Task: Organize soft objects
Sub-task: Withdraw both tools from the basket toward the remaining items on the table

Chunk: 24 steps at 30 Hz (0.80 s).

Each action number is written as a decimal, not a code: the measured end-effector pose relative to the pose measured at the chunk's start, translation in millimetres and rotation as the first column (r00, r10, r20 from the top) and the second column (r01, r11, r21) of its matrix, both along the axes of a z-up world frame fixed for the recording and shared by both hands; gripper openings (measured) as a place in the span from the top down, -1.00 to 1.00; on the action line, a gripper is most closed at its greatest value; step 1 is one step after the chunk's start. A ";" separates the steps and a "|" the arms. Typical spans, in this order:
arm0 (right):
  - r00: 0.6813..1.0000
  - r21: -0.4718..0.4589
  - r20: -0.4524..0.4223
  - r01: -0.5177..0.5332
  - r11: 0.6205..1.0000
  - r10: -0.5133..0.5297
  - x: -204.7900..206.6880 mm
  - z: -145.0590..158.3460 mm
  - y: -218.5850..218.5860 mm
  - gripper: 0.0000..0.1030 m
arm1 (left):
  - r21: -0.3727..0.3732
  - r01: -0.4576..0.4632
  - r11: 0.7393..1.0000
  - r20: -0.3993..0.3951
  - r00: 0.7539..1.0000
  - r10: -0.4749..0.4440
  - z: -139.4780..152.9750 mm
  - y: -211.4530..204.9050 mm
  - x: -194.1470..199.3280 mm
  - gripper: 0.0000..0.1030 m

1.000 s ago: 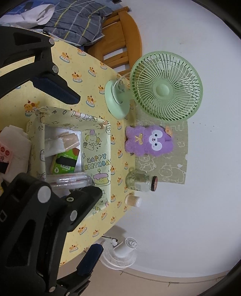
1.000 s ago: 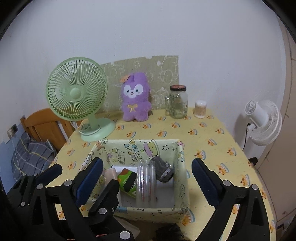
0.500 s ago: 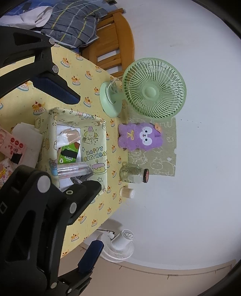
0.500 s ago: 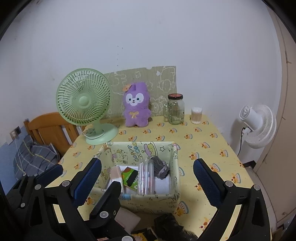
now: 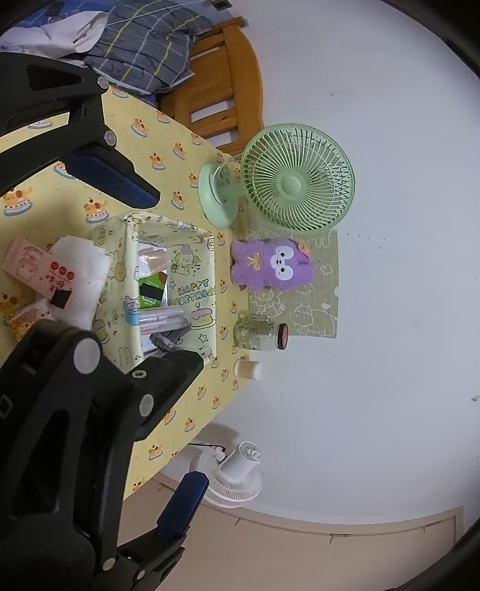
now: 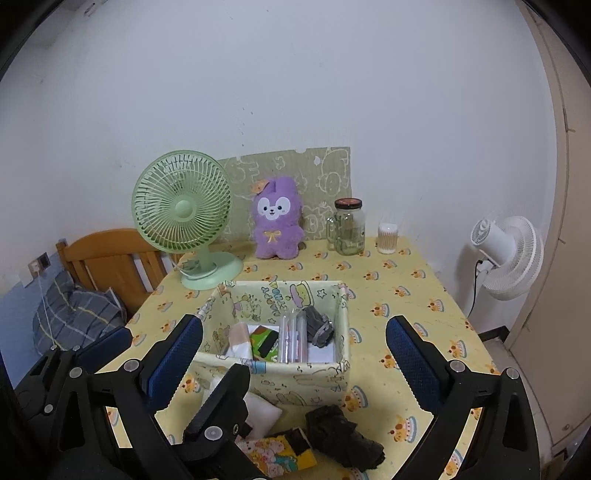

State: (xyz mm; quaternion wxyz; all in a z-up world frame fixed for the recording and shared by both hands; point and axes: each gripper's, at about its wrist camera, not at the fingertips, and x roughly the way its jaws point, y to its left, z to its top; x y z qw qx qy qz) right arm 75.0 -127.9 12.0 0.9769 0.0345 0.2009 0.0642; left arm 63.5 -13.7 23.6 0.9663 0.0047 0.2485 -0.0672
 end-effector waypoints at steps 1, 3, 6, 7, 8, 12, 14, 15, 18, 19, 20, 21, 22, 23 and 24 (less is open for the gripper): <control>1.000 -0.001 0.001 -0.001 1.000 0.001 -2.7 -0.4 -0.2 -0.96 | 0.000 0.000 1.000 0.001 1.000 0.000 0.0 -0.1 -2.0 -0.94; 1.000 0.000 0.002 -0.001 1.000 0.001 -7.6 -1.5 -0.7 -0.96 | 0.001 0.000 1.000 0.002 1.000 0.000 -0.9 -0.4 -7.5 -0.94; 1.000 -0.002 0.004 -0.001 1.000 0.001 -11.8 -2.7 -1.4 -0.96 | -0.002 0.001 1.000 0.005 1.000 -0.001 -2.5 -0.5 -13.4 -0.94; 1.000 -0.003 0.005 0.000 1.000 0.001 -15.0 -3.6 -1.8 -0.96 | -0.005 0.000 1.000 0.004 1.000 0.000 -2.9 -0.6 -14.5 -0.94; 1.000 -0.005 0.007 0.000 1.000 0.000 -17.4 -3.9 -2.0 -0.96 | -0.009 -0.001 1.000 0.001 1.000 0.001 -3.4 -0.7 -15.7 -0.94; 1.000 -0.008 0.013 -0.001 1.000 0.001 -26.7 -4.8 -2.5 -0.96 | -0.013 -0.002 1.000 0.010 1.000 0.002 -4.3 -0.7 -23.6 -0.94; 1.000 -0.007 0.021 -0.003 1.000 0.003 -31.7 -5.4 -3.1 -0.96 | -0.013 -0.002 1.000 0.017 1.000 0.002 -5.3 -0.8 -27.8 -0.94; 1.000 -0.007 0.023 -0.003 1.000 0.003 -34.3 -6.1 -3.4 -0.96 | -0.012 -0.001 1.000 0.022 1.000 0.001 -6.0 -1.0 -29.9 -0.94; 1.000 -0.010 0.031 -0.004 1.000 0.004 -39.8 -9.2 -4.0 -0.96 | -0.009 0.000 1.000 0.028 1.000 0.001 -10.1 -2.5 -33.9 -0.94; 0.999 -0.011 0.032 -0.005 1.000 0.005 -41.7 -11.2 -4.4 -0.96 | -0.009 0.000 1.000 0.028 1.000 0.001 -11.4 -3.2 -34.8 -0.94; 0.999 -0.012 0.031 -0.004 1.000 0.005 -42.6 -12.7 -4.5 -0.96 | -0.009 0.002 1.000 0.026 1.000 -0.002 -13.2 -3.7 -35.7 -0.94; 1.000 -0.012 0.029 -0.002 1.000 0.003 -42.3 -13.9 -5.0 -0.96 | -0.010 0.004 1.000 0.023 1.000 -0.003 -14.9 -3.9 -36.4 -0.94; 1.000 -0.012 0.026 0.000 1.000 0.000 -42.9 -15.6 -4.8 -0.96 | -0.014 0.004 1.000 0.020 1.000 -0.004 -17.8 -4.2 -37.2 -0.94; 1.000 -0.014 0.024 0.002 1.000 -0.001 -44.0 -18.5 -5.3 -0.96 | -0.016 0.004 1.000 0.017 1.000 -0.003 -19.7 -4.2 -37.4 -0.94; 1.000 -0.014 0.021 0.003 1.000 -0.002 -44.3 -20.7 -5.4 -0.96 | -0.018 0.004 1.000 0.013 1.000 -0.004 -21.9 -4.0 -37.6 -0.94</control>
